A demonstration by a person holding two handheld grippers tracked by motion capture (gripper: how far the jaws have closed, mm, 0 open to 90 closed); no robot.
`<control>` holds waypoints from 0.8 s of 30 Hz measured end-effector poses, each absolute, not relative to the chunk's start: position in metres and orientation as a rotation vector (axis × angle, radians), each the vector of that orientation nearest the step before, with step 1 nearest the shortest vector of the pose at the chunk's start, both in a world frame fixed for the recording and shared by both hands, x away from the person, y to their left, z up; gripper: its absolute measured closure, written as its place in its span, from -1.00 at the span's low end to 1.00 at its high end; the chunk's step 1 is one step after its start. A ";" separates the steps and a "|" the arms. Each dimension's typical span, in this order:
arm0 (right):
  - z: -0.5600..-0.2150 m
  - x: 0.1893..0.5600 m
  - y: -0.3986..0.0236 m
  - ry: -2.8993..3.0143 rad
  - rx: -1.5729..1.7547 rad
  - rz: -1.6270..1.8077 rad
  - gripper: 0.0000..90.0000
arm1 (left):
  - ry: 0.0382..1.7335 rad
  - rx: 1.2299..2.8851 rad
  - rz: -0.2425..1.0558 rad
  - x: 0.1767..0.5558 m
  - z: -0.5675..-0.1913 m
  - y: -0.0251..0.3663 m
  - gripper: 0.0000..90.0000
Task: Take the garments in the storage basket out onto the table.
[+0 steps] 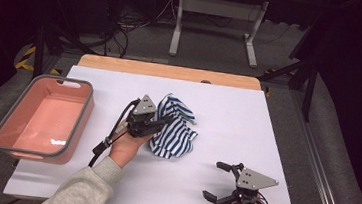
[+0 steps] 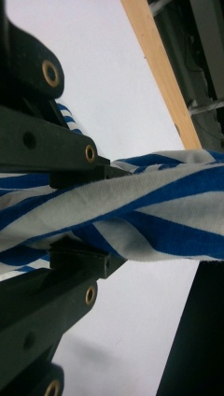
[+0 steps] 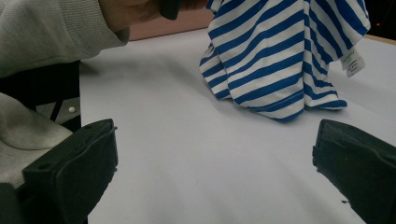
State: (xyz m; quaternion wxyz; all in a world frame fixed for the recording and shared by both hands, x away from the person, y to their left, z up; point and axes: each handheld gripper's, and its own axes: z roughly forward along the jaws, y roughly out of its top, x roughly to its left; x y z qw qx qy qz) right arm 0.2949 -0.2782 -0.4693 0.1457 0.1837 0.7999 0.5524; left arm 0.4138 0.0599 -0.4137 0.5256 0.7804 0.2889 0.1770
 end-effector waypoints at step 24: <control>-0.469 0.295 -0.278 2.297 0.526 1.592 -0.99 | 0.717 1.828 0.360 0.412 -0.408 0.065 -0.69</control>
